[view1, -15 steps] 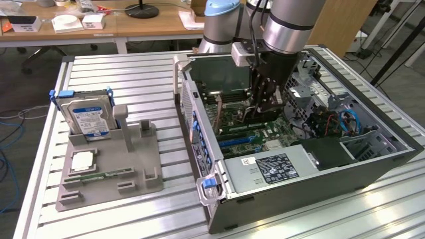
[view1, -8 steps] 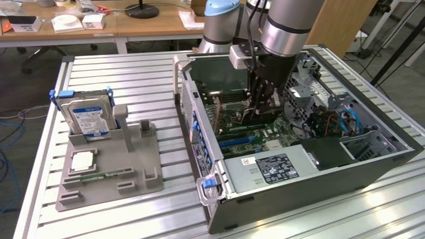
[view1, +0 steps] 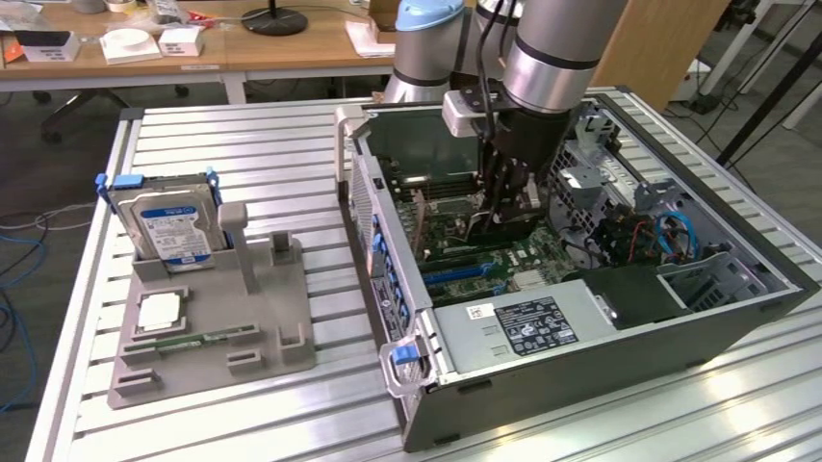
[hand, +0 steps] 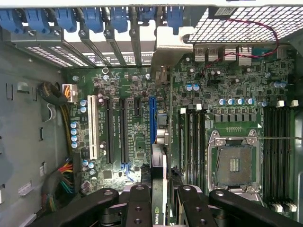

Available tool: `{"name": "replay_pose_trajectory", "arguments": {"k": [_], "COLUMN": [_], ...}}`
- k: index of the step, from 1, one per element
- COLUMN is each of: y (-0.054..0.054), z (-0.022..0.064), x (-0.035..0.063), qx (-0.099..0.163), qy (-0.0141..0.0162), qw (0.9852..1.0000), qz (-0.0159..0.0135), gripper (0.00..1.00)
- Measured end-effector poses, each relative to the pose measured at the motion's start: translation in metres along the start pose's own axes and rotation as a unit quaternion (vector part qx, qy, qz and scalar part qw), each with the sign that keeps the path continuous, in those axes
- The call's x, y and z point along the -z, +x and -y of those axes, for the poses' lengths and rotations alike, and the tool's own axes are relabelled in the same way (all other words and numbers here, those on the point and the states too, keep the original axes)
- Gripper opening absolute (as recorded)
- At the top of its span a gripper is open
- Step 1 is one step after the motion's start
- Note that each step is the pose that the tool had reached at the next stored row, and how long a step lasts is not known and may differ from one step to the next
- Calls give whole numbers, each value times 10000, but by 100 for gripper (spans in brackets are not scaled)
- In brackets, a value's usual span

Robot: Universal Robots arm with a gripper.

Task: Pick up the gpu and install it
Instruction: 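Insert the gpu into the slot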

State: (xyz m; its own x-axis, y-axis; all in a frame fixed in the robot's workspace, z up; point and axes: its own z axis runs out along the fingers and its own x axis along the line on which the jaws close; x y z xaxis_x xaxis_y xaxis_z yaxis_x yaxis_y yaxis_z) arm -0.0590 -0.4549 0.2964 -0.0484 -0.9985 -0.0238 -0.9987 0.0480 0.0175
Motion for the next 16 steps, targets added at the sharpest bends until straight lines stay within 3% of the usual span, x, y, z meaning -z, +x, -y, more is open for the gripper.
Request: {"name": "replay_pose_trajectory", "arguments": {"k": [16], "y": [14], "z": [-4], "x": [-38], "qx": [0], "qy": [0], "qw": [10000], "qz": [1], "gripper": [26]}}
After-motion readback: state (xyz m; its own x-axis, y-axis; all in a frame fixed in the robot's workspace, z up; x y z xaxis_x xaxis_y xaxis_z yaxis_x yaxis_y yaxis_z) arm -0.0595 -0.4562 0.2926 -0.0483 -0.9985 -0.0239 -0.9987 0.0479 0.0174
